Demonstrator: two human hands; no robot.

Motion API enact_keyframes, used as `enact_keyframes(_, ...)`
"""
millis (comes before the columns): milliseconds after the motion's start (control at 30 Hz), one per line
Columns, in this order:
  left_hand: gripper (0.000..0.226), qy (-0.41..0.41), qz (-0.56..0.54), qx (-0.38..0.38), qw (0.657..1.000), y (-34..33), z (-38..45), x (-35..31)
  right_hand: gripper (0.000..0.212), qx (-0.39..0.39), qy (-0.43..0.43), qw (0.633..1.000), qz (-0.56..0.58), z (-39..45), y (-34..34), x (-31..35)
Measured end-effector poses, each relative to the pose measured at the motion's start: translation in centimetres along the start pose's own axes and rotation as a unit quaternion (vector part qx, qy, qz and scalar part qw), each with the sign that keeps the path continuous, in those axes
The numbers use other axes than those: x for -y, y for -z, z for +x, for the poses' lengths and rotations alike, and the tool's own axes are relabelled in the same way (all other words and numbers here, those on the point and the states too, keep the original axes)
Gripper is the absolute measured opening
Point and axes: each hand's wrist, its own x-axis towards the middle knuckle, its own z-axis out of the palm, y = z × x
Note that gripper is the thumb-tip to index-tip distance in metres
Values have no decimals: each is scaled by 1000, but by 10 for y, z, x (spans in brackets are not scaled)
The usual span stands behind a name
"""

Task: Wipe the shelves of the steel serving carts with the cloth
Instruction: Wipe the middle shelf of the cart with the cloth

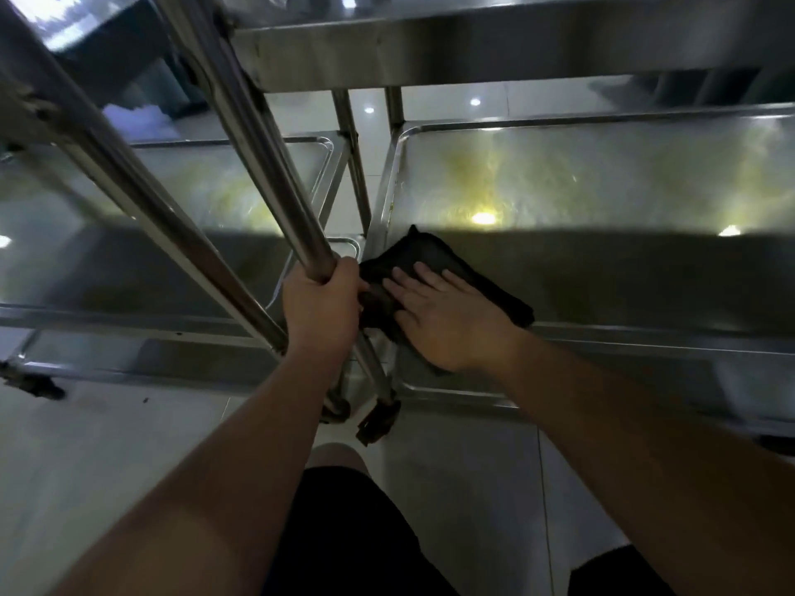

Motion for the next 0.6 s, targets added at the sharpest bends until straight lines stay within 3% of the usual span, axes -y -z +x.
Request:
enact_keyframes(167, 39, -16, -31, -4, 999, -2, 9, 12, 66, -35, -168, 985, -4, -26, 8, -54)
enact_keyframes(333, 32, -21, -62, -48, 997, -11, 15, 24, 66, -119, -305, 945, 25, 18, 9, -54)
enact_keyframes(600, 35, -64, -85, -27, 994, -10, 14, 24, 64, -108, -187, 976, 14, 131, 16, -12)
